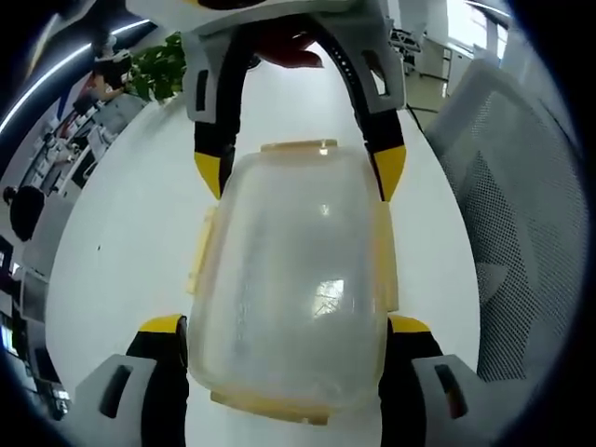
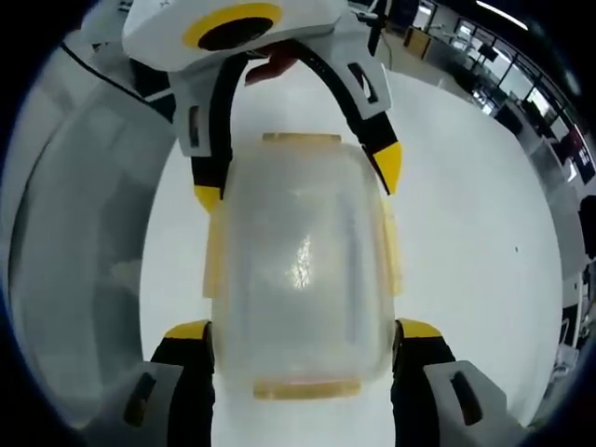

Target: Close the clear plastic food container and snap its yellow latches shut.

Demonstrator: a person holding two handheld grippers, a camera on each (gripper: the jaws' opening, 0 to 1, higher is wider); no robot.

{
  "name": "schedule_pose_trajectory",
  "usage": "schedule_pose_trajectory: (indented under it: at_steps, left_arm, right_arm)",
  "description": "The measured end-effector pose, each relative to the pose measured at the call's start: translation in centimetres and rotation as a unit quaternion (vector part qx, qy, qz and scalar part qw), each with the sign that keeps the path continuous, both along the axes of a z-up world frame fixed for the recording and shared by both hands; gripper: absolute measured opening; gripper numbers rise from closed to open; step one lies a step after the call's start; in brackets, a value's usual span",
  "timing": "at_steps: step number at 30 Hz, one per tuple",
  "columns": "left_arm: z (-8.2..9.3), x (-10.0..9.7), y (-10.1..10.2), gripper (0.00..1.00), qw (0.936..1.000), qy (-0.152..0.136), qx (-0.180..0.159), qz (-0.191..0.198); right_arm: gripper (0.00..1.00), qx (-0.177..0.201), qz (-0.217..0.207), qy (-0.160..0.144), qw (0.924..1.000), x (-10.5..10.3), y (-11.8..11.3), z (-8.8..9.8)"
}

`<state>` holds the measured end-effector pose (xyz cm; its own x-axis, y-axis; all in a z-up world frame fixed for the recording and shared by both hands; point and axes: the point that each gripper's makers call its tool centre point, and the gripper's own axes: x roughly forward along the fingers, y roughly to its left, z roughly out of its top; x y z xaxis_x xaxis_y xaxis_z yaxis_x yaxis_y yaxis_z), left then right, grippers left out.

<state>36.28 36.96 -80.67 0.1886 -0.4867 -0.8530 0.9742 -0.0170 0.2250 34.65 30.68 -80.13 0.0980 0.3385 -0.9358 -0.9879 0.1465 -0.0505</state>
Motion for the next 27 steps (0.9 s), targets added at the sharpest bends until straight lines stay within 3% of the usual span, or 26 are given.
schedule_pose_trajectory:
  at_steps: [27]
  left_arm:
    - [0.0, 1.0, -0.3, 0.86, 0.9999, 0.005, 0.004, 0.011]
  right_arm:
    - [0.79, 0.007, -0.001, -0.01, 0.9999, 1.1, -0.1, -0.1]
